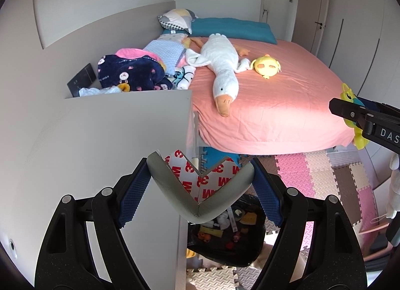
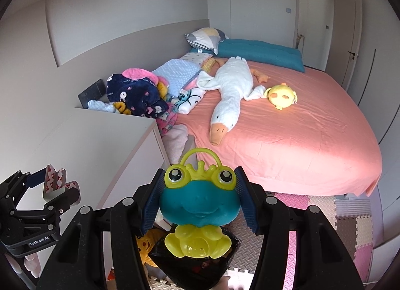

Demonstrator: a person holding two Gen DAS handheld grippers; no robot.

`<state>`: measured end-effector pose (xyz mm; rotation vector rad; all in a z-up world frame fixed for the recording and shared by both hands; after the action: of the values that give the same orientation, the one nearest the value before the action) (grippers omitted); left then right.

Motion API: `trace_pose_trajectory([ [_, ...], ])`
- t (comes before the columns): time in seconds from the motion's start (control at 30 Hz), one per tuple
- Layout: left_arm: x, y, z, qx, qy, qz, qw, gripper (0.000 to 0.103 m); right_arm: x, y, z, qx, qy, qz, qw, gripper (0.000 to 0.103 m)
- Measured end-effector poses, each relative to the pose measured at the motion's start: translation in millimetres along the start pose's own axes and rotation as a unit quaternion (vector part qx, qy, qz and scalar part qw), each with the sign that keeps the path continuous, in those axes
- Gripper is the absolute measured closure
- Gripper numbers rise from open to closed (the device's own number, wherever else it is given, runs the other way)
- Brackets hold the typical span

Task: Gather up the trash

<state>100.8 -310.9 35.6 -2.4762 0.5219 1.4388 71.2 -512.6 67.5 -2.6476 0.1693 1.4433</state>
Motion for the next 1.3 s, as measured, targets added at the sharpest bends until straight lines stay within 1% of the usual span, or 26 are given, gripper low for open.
trace_pose_trajectory([
  [0.47,8,38,0,0.031,-0.01,0.018,0.9993,0.025,-1,34,10,0.037,-0.004,0.015,0.999,0.046],
  [0.7,11,48,2,0.042,-0.015,0.021,0.9988,0.025,3,37,9,0.037,-0.009,0.014,0.999,0.046],
  [1.0,18,47,4,0.042,-0.023,0.024,0.9986,0.025,9,32,6,0.034,-0.014,0.012,0.999,0.046],
  [1.03,17,47,4,0.044,-0.021,0.031,0.9983,0.023,9,30,5,0.029,-0.015,0.012,0.999,0.046],
  [1.07,15,48,5,0.049,-0.019,0.044,0.9977,0.019,9,27,4,0.02,-0.018,0.011,1.0,0.046],
  [1.1,13,49,6,0.052,-0.016,0.051,0.9972,0.012,8,25,3,0.018,-0.017,0.01,1.0,0.046],
  [1.13,11,49,6,0.054,-0.008,0.047,0.9974,0.006,6,24,2,0.022,-0.016,0.013,1.0,0.045],
  [1.17,8,49,7,0.058,-0.002,0.039,0.9976,0.006,4,23,0,0.024,-0.014,0.015,0.999,0.035],
  [1.2,8,50,7,0.062,-0.001,0.031,0.9976,0.006,1,21,-1,0.026,-0.008,0.018,0.999,0.022],
  [1.23,8,49,8,0.064,-0.005,0.023,0.9977,0.006,-2,21,-2,0.029,0.002,0.023,0.999,0.019],
  [1.3,8,46,8,0.06,-0.007,0.022,0.9979,0.006,-4,20,-4,0.029,0.006,0.023,0.999,0.018],
])
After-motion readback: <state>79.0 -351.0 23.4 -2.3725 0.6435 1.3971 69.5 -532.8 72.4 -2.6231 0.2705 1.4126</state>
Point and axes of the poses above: each gripper's, at about its wrist camera, not at the fingertips, and x roughly the way its jaws point, y to its right, z to its underside, the point moved 3 cm from there along x, roughly the way its jaws point, and after that the axes turned 14 degrees about -y, right-handed, at the moved point
